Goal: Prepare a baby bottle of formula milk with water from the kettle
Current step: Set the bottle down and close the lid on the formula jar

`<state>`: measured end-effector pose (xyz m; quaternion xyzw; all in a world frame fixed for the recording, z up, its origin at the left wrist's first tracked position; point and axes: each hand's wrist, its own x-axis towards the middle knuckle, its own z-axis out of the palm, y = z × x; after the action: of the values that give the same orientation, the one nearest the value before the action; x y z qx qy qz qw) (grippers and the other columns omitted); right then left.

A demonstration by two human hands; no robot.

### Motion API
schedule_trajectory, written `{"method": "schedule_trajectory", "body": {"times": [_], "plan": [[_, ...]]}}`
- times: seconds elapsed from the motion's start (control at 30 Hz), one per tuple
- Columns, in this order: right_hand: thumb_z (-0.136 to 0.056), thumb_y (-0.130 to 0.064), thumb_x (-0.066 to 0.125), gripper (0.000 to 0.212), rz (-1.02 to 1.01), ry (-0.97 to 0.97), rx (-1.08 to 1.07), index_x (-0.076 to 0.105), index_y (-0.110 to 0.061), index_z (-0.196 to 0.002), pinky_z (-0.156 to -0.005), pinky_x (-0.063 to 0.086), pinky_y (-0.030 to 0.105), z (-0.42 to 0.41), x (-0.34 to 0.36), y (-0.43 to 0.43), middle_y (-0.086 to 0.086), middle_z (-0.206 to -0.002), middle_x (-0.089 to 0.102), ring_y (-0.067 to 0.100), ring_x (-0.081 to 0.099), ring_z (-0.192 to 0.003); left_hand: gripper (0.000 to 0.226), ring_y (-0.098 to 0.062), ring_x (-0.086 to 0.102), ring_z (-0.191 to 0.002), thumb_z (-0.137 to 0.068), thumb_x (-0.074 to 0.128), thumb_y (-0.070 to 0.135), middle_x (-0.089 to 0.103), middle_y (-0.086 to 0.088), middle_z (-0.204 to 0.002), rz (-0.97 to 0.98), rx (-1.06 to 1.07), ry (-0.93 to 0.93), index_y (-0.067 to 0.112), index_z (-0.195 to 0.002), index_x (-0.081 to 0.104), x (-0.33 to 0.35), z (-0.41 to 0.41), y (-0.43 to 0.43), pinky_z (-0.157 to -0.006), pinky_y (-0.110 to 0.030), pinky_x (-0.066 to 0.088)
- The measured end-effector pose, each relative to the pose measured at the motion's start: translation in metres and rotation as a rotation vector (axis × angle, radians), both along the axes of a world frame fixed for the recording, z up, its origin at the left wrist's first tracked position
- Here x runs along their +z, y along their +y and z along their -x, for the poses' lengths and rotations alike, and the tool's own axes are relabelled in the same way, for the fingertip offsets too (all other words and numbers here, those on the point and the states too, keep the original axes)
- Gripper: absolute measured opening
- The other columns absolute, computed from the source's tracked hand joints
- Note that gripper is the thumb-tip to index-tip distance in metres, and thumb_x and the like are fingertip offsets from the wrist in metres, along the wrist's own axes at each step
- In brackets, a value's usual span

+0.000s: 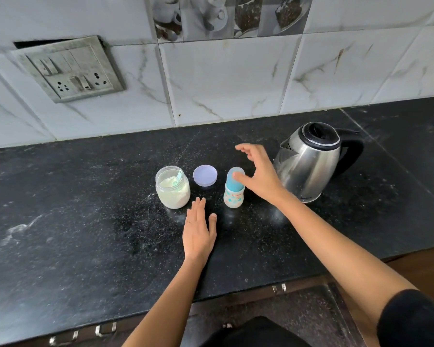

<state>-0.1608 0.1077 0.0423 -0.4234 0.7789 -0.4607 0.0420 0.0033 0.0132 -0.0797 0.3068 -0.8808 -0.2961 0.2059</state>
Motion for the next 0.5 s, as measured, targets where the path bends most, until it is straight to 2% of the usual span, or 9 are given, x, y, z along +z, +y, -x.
{"method": "schedule_trajectory", "body": {"times": [0.07, 0.13, 0.23, 0.33, 0.4, 0.5], "plan": [[-0.079, 0.000, 0.068, 0.047, 0.131, 0.124, -0.049, 0.053, -0.008, -0.123, -0.099, 0.041, 0.019, -0.011, 0.012, -0.019, 0.008, -0.121, 0.047, 0.014, 0.051, -0.108, 0.050, -0.021, 0.031, -0.141, -0.097, 0.048, 0.029, 0.035, -0.007, -0.152, 0.006, 0.093, 0.131, 0.014, -0.144, 0.035, 0.006, -0.007, 0.000, -0.116, -0.036, 0.025], [-0.081, 0.005, 0.063, 0.044, 0.090, 0.156, -0.043, 0.053, -0.005, -0.122, -0.094, 0.043, 0.020, -0.024, 0.020, -0.043, 0.011, -0.122, 0.045, 0.015, 0.053, -0.102, 0.055, -0.025, 0.036, -0.137, -0.093, 0.050, 0.032, 0.040, -0.008, -0.148, 0.017, 0.199, 0.220, 0.011, -0.142, 0.035, 0.012, -0.013, -0.004, -0.113, -0.039, 0.031], [-0.084, 0.004, 0.059, 0.055, -0.270, 0.110, 0.010, 0.040, -0.007, -0.135, -0.094, 0.038, 0.024, -0.035, 0.014, -0.084, 0.013, -0.135, 0.034, 0.024, 0.043, -0.119, 0.061, -0.029, 0.034, -0.137, -0.090, 0.056, 0.035, 0.038, -0.011, -0.149, 0.005, 0.341, 0.281, 0.009, -0.141, 0.034, 0.019, -0.021, -0.017, -0.112, -0.039, 0.029], [-0.083, -0.008, 0.068, 0.074, -0.595, 0.030, -0.004, 0.025, -0.007, -0.143, -0.105, 0.034, 0.036, -0.036, -0.011, -0.121, 0.019, -0.145, 0.022, 0.035, 0.026, -0.134, 0.070, -0.027, 0.029, -0.138, -0.085, 0.071, 0.028, 0.034, -0.013, -0.150, -0.033, 0.423, 0.329, 0.007, -0.141, 0.035, 0.026, -0.027, -0.037, -0.112, -0.031, 0.025], [-0.081, -0.015, 0.071, 0.086, -0.729, 0.000, -0.035, 0.017, -0.009, -0.147, -0.114, 0.025, 0.043, -0.032, -0.027, -0.137, 0.023, -0.152, 0.012, 0.041, 0.012, -0.141, 0.080, -0.023, 0.025, -0.140, -0.081, 0.074, 0.029, 0.030, -0.010, -0.152, -0.131, 0.426, 0.328, 0.007, -0.144, 0.030, 0.031, -0.029, -0.052, -0.114, -0.027, 0.020], [-0.081, -0.015, 0.071, 0.093, -0.817, -0.059, -0.090, 0.010, -0.017, -0.152, -0.118, 0.014, 0.049, -0.022, -0.045, -0.151, 0.025, -0.157, -0.003, 0.044, -0.003, -0.144, 0.093, -0.015, 0.026, -0.139, -0.077, 0.078, 0.032, 0.030, -0.002, -0.153, -0.258, 0.362, 0.296, 0.014, -0.149, 0.023, 0.034, -0.030, -0.076, -0.113, -0.029, 0.023]]}}
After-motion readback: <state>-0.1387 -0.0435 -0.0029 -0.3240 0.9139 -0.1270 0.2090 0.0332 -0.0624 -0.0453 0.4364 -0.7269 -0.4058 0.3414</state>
